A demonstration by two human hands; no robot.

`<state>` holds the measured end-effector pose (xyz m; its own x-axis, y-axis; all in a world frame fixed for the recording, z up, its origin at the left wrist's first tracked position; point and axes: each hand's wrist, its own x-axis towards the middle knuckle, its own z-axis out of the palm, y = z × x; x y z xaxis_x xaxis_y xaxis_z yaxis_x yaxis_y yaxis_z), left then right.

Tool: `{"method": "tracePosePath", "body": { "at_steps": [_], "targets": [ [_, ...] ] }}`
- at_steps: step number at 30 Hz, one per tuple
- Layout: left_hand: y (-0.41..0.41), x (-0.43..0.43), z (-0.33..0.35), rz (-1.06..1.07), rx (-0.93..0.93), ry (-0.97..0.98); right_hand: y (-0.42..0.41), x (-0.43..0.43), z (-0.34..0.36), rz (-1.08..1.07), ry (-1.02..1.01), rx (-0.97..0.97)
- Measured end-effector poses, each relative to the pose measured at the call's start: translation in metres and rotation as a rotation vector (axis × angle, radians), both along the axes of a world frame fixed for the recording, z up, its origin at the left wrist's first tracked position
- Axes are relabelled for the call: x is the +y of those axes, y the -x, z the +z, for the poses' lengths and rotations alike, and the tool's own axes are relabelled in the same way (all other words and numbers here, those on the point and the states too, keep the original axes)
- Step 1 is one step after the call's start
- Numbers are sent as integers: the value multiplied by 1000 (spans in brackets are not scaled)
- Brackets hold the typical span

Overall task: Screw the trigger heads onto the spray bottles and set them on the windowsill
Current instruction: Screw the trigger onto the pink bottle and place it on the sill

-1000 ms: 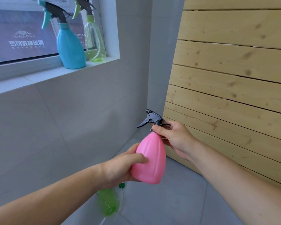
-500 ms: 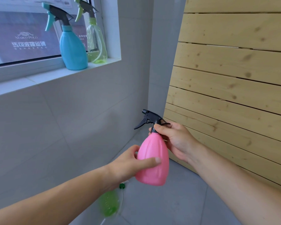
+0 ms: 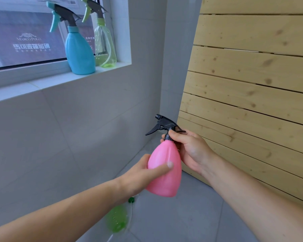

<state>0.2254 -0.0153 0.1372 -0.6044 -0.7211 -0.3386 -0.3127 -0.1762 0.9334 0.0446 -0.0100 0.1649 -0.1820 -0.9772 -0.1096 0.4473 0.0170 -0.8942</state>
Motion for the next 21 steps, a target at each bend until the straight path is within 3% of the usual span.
{"method": "tracePosePath", "body": {
  "at_steps": [3, 8, 13, 18, 21],
  "targets": [
    [-3, -3, -3, -7, 83, -183, -2, 0, 1, 2, -16, -24],
    [-3, -2, 2, 58, -21, 65, -2, 0, 1, -28, -15, -39],
    [-9, -6, -3, -55, 93, -130, -5, 0, 2, 5, -16, -59],
    [-7, -9, 4, 56, 3, 63, -5, -1, 4, -11, -15, -71],
    [-6, -6, -1, -35, 104, -51, -4, 1, 6, 17, -4, -70]
  ]
}}
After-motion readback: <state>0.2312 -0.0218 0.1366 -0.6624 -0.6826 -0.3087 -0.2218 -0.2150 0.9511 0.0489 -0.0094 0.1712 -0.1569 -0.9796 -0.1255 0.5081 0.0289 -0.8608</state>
